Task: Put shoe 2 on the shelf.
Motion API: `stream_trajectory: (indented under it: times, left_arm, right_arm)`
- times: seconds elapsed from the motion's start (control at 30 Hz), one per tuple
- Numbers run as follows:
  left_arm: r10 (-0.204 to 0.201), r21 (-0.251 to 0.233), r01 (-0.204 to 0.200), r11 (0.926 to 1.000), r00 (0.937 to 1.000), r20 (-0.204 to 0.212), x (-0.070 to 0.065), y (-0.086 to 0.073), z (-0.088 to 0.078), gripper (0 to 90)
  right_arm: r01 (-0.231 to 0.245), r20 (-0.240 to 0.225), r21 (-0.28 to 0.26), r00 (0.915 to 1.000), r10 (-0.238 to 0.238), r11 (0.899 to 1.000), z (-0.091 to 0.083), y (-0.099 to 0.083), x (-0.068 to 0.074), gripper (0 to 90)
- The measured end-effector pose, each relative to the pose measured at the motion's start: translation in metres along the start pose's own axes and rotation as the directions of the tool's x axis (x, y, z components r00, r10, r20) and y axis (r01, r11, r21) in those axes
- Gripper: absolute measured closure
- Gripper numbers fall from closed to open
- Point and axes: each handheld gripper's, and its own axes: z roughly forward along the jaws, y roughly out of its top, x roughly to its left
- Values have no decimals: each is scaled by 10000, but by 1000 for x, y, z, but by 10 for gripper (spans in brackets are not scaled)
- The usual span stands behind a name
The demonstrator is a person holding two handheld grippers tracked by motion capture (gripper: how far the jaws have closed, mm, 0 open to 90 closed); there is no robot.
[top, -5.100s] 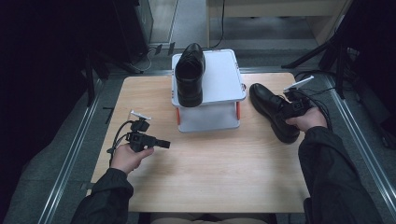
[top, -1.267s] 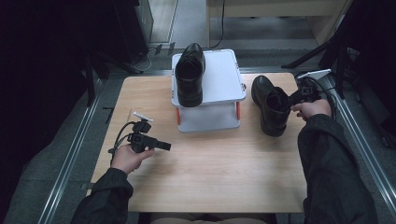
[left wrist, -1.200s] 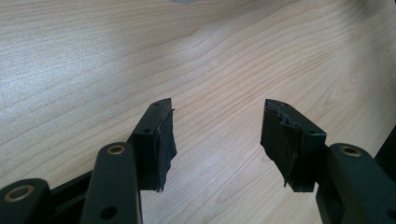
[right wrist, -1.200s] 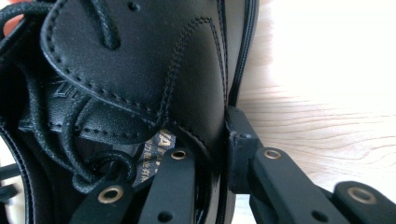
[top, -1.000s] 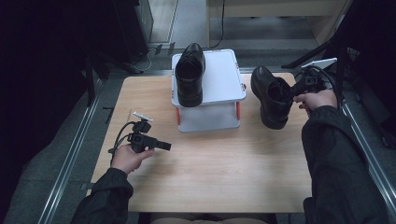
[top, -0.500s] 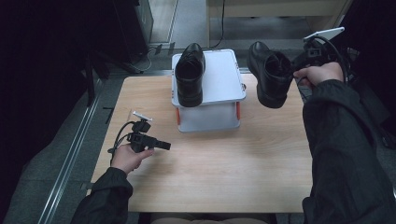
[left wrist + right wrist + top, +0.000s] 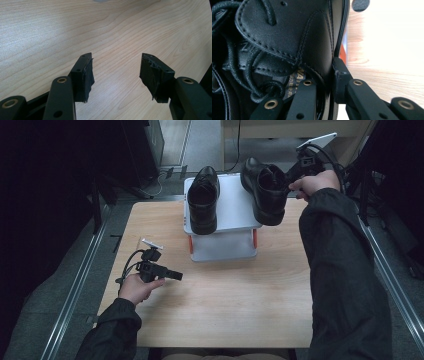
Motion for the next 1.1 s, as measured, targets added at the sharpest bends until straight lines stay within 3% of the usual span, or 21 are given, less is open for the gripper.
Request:
stream_trajectory:
  times: [0.17, 0.47, 0.83, 0.97, 1.1]
  left_arm:
    - [145, 135, -143, 9998, 9999, -85, 1, 2, 0, 434]
    - [103, -57, -103, 9999, 9999, 20, -1, 2, -2, 434]
    - [124, -78, -123, 9999, 9999, 64, 0, 2, -4, 434]
    - [214, -31, -214, 9998, 9998, 45, -1, 3, -3, 434]
    - [186, -65, -186, 9998, 9998, 50, -2, 3, -3, 434]
  right_arm:
    - [143, 153, 302, 9998, -148, 9994, 18, 5, 16, 830]
    - [497, 443, 635, 9976, -525, 9967, 47, 12, 38, 828]
    - [715, 836, 476, 9936, -753, 9963, 61, 10, 63, 786]
    - [1030, 1189, 525, 9870, -1086, 9933, 67, 3, 74, 766]
    - [1025, 1133, 490, 9877, -1074, 9935, 69, -3, 79, 743]
